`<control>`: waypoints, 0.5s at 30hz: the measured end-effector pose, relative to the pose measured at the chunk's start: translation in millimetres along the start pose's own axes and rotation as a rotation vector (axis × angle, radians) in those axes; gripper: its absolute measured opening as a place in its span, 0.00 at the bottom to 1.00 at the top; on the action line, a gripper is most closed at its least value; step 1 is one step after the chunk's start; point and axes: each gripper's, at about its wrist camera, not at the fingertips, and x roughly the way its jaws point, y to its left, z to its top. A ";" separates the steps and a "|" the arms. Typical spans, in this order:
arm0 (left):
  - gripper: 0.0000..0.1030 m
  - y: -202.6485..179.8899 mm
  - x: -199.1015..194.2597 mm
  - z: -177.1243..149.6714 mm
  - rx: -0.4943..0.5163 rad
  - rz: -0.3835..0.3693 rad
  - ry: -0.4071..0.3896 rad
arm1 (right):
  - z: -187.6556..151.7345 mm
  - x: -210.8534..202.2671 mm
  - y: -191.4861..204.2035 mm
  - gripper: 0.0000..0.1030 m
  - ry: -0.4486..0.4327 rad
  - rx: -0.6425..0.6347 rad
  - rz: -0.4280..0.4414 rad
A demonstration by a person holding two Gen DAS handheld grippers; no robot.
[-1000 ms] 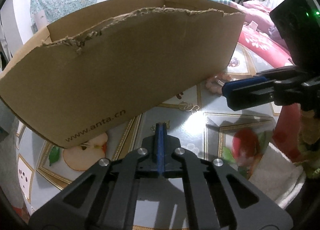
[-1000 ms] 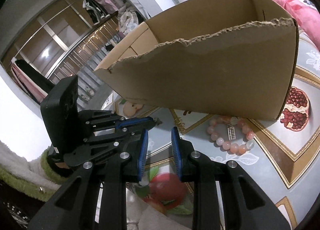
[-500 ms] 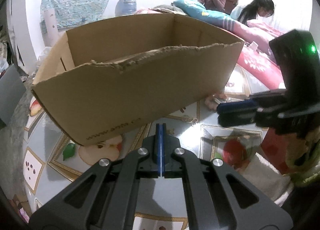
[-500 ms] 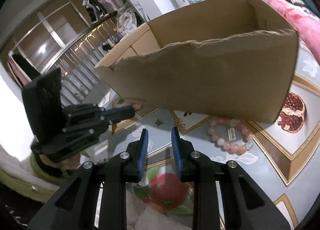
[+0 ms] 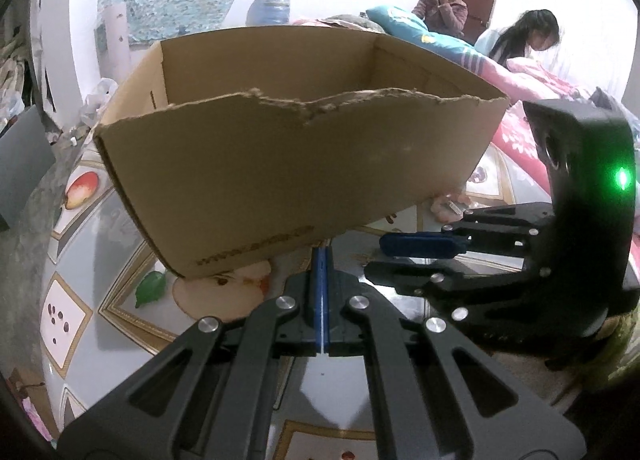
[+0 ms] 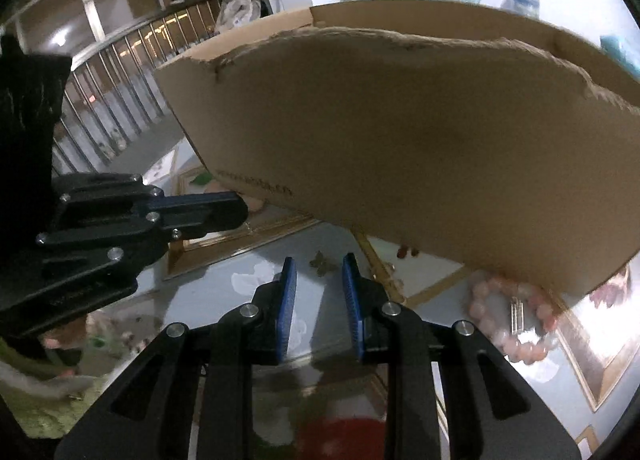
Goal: Organize jewelry
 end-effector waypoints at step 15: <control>0.00 14.8 0.6 -2.1 -0.028 -0.019 -0.017 | 3.8 1.2 8.5 0.06 -0.006 -0.047 -0.045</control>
